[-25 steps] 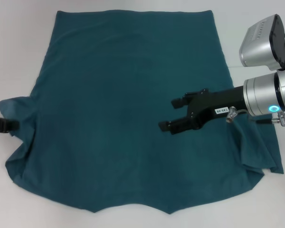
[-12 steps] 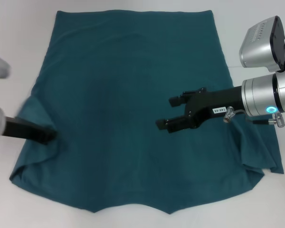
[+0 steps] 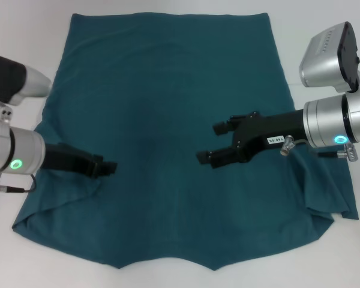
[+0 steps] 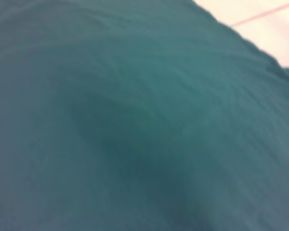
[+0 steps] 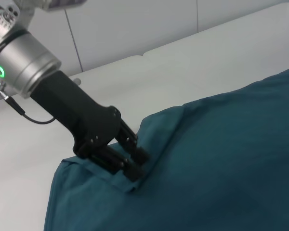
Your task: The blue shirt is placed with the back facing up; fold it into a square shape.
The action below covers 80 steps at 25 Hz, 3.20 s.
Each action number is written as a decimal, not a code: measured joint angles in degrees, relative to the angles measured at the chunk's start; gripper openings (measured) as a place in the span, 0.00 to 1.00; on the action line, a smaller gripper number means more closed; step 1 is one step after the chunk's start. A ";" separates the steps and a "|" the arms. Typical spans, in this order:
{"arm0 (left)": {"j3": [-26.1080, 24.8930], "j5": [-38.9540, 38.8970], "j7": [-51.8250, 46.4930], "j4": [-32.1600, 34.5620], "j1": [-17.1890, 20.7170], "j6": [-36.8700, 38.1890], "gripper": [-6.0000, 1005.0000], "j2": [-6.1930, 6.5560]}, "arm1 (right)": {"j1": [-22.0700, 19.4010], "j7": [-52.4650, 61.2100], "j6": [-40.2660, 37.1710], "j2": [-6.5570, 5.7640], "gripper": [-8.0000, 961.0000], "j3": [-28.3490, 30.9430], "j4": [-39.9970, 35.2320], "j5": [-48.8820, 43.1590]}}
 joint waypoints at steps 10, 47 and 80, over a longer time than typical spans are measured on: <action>-10.15 -2.55 -6.01 -1.11 1.01 -1.70 0.45 5.22 | -0.18 -0.49 0.07 -0.01 0.96 0.32 0.60 -0.02; -13.01 4.41 -19.12 -24.58 -4.42 -18.75 0.84 9.56 | 0.80 -3.24 0.73 0.15 0.96 -1.55 2.05 4.30; -10.96 3.86 -15.74 -23.75 -6.71 -23.14 0.79 8.85 | 0.59 -3.30 0.45 0.26 0.96 -1.55 2.10 4.38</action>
